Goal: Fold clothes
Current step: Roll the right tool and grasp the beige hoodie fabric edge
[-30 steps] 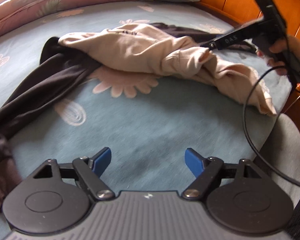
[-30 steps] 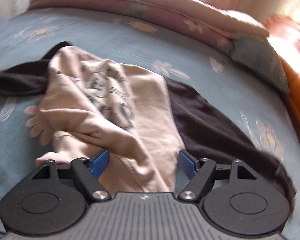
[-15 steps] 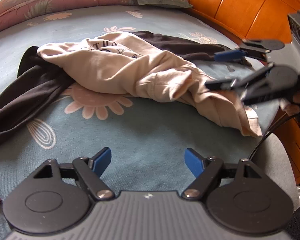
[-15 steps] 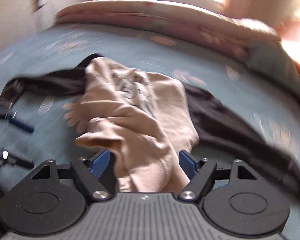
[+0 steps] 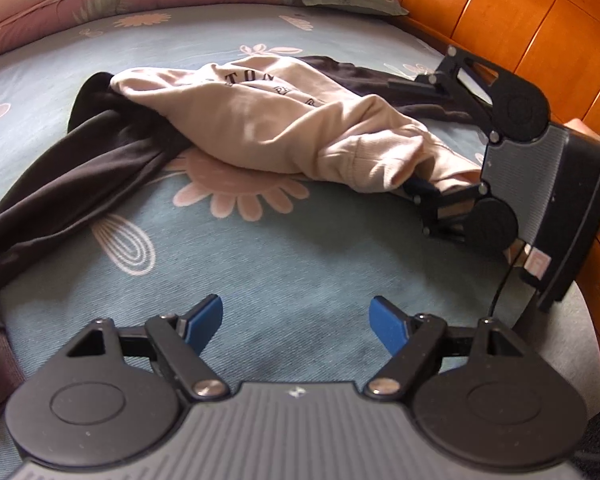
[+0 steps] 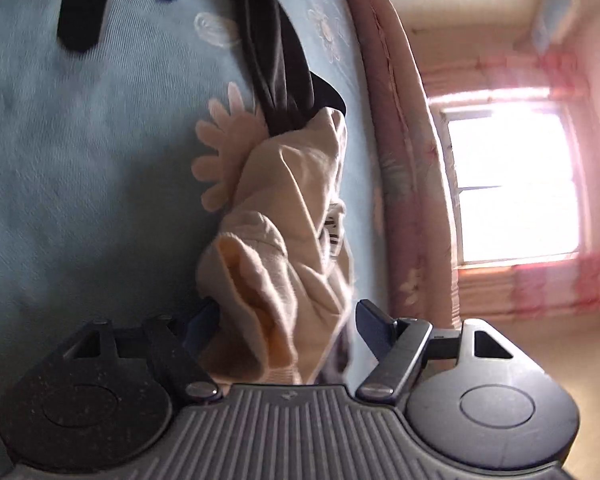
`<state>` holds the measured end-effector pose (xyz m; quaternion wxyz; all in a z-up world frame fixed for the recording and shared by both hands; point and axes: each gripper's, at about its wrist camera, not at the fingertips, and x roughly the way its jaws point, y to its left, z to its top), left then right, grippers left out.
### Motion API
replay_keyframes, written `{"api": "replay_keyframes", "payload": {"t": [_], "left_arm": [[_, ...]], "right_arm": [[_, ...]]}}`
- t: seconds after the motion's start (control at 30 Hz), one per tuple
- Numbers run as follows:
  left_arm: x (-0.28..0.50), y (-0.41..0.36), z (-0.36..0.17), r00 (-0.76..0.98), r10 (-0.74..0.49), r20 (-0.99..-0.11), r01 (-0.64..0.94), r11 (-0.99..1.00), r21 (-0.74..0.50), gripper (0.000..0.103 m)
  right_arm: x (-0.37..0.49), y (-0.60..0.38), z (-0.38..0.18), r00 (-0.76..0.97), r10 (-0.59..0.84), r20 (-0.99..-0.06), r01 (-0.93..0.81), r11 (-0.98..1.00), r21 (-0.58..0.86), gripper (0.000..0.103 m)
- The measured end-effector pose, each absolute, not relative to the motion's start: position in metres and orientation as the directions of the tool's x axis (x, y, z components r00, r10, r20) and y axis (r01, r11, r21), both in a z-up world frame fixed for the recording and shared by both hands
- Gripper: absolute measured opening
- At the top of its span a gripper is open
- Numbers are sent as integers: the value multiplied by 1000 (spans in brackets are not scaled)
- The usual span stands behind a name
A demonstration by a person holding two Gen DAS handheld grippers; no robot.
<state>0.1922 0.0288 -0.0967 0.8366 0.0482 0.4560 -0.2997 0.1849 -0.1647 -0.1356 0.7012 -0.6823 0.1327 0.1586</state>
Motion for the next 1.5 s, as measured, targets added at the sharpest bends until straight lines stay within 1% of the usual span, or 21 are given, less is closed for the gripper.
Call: {"api": "replay_keyframes", "payload": {"t": [0.1,0.2,0.27,0.37,0.5,0.53,0.6,0.67,0.7,0.73,0.77,0.87,0.97,1.1,1.17,1.2,1.23,1.27,1.3,1.43,1.5], "left_arm": [[193,31,-98,402,-458,-793,546,815,-194,80],[193,32,-98,406,-454,-793,543,818,-190,80],[193,33,-96,411,-451,-792,540,820,-187,80],[190,37,-92,424,-445,-789,537,825,-177,80],[188,46,-87,430,-432,-793,532,831,-164,80],[188,47,-87,431,-426,-795,531,833,-159,80],[188,48,-87,433,-419,-798,526,837,-154,80],[188,49,-87,435,-417,-798,522,839,-154,80],[188,48,-86,432,-422,-797,525,836,-157,80],[187,47,-86,430,-426,-796,529,833,-161,80],[187,46,-85,427,-431,-795,535,829,-163,80],[190,41,-84,416,-442,-795,546,820,-170,81],[194,38,-83,417,-440,-795,543,822,-171,81],[194,35,-82,417,-442,-794,547,820,-169,81],[192,35,-82,417,-442,-794,549,819,-167,81],[191,36,-82,416,-441,-796,548,820,-168,81],[191,37,-83,414,-440,-797,546,820,-169,81],[190,38,-84,412,-439,-798,545,821,-170,81],[189,39,-84,411,-438,-799,543,822,-172,81],[189,42,-87,413,-426,-805,530,831,-168,81],[188,44,-85,419,-425,-802,527,833,-166,81]], "right_arm": [[190,-166,-128,922,45,-384,-386,41,-922,78],[195,-162,-129,941,54,-335,-337,33,-941,79],[201,-159,-136,943,47,-329,-329,-3,-944,79],[211,-159,-148,936,-3,-353,-353,-24,-935,78],[202,-156,-132,936,44,-349,-351,38,-936,78],[200,-156,-129,932,50,-360,-362,54,-930,78],[200,-158,-129,901,39,-433,-434,46,-900,78],[204,-160,-137,893,29,-450,-450,26,-892,78],[206,-161,-141,891,24,-453,-454,16,-891,76],[207,-161,-139,884,24,-467,-468,37,-883,71],[208,-160,-135,875,27,-484,-485,70,-872,70],[209,-157,-107,774,121,-621,-631,228,-742,69],[218,-157,-94,694,138,-707,-703,346,-622,70],[235,-162,-89,702,124,-701,-671,445,-593,69],[246,-167,-86,708,107,-698,-657,461,-596,59],[252,-168,-84,703,101,-704,-658,470,-589,46],[256,-169,-81,696,98,-711,-660,477,-580,39],[247,-175,-79,695,104,-712,-663,476,-577,35],[238,-179,-77,698,111,-707,-665,468,-583,28],[217,-178,-72,675,142,-724,-693,457,-558,17],[208,-177,-65,635,185,-750,-725,479,-495,16]]}}
